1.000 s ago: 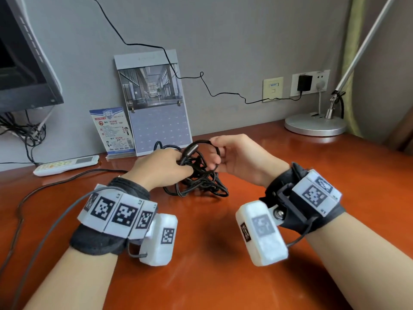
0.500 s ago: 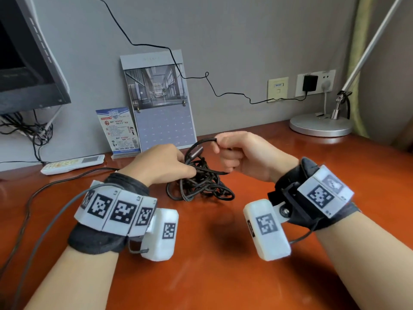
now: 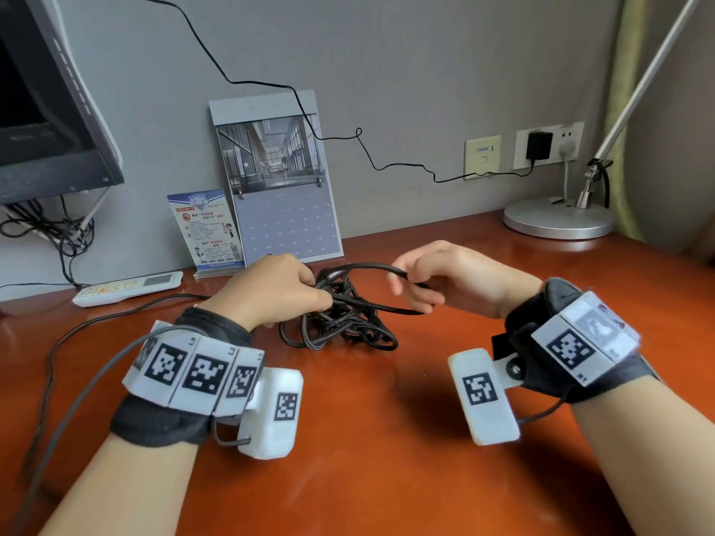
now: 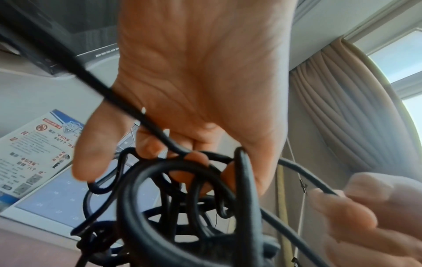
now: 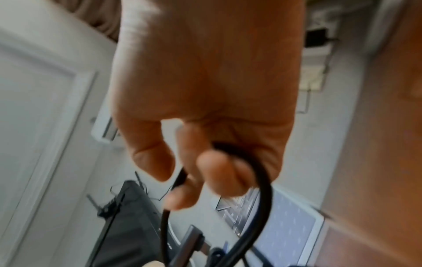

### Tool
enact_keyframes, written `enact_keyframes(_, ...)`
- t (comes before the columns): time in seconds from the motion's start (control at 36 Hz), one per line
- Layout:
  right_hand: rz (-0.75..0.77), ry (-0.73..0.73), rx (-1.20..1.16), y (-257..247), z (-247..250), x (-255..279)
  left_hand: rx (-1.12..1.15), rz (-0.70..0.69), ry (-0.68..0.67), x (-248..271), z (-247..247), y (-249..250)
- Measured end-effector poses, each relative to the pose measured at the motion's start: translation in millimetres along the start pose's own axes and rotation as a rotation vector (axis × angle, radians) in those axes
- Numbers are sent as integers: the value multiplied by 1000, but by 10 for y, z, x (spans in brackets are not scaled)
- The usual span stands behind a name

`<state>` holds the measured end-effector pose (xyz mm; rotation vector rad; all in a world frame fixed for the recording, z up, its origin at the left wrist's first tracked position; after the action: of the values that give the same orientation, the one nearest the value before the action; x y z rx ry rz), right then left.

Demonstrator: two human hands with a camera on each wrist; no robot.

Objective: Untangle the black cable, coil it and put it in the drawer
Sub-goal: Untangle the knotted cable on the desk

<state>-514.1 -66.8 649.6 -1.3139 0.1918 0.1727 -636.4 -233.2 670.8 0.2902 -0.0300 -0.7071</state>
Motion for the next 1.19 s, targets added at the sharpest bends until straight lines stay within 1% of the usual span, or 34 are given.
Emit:
enact_keyframes(0.08,-16,67,312,-43,88,18,-17,-32,21,2,-27,59)
enact_keyframes(0.14,1,79,365,-54,99,24,-33,-43,46,-1,-46,95)
enact_keyframes(0.17,12,58,329,-44,98,32,-45,-40,55,-2,-50,95)
enact_keyframes(0.19,22,16,244,-27,95,42,-55,-36,62,-8,-50,83)
enact_keyframes(0.28,83,-165,-155,70,95,52,-35,3,44,-30,-32,-10)
enact_keyframes(0.31,101,-208,-237,93,87,39,-13,12,28,-35,-25,-41)
enact_keyframes(0.33,115,-225,-277,114,79,21,3,16,16,-38,-18,-63)
enact_keyframes(0.39,91,-173,-291,132,84,-8,-2,26,19,-43,3,-87)
enact_keyframes(0.44,31,-68,-161,107,103,8,-46,44,41,-39,28,-115)
enact_keyframes(0.53,-6,47,235,-22,130,57,-92,56,80,-38,66,-171)
enact_keyframes(0.58,-22,132,404,-105,155,74,-99,50,94,-40,81,-163)
enact_keyframes(0.64,-35,231,485,-143,167,64,-115,44,99,-36,73,-120)
enact_keyframes(0.72,-71,330,497,-130,147,18,-133,48,110,-38,55,-64)
enact_keyframes(0.78,-131,334,507,-101,127,-4,-145,56,113,-38,43,-53)
enact_keyframes(0.83,-227,271,526,-70,92,-9,-167,64,122,-27,33,-35)
enact_keyframes(0.92,-347,53,568,-41,-12,5,-202,62,146,6,0,22)
enact_keyframes(0.97,-397,-93,640,-40,-81,27,-229,44,154,14,-29,62)
enact_keyframes(1.0,-409,-135,662,-31,-99,31,-243,36,155,18,-38,72)
enact_keyframes(1.03,-412,-145,671,-25,-108,33,-252,31,154,17,-45,82)
enact_keyframes(1.08,-382,-107,692,-13,-106,23,-259,31,154,20,-48,89)
enact_keyframes(1.14,-331,-10,734,-4,-85,5,-254,35,154,17,-47,92)
enact_keyframes(1.19,-280,136,826,-13,-57,-22,-233,49,147,6,-49,80)
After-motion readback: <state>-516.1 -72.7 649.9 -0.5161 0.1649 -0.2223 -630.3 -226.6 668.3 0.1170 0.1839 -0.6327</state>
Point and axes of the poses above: each hand's wrist, its own x-axis away from the middle knuckle, its own z-axis out of the back of the hand, y = z × x, the point moved 2 cm from there along -x, towards the middle knuckle, and after that the axes turned 4 degrees about z, right-handed, at the moved point
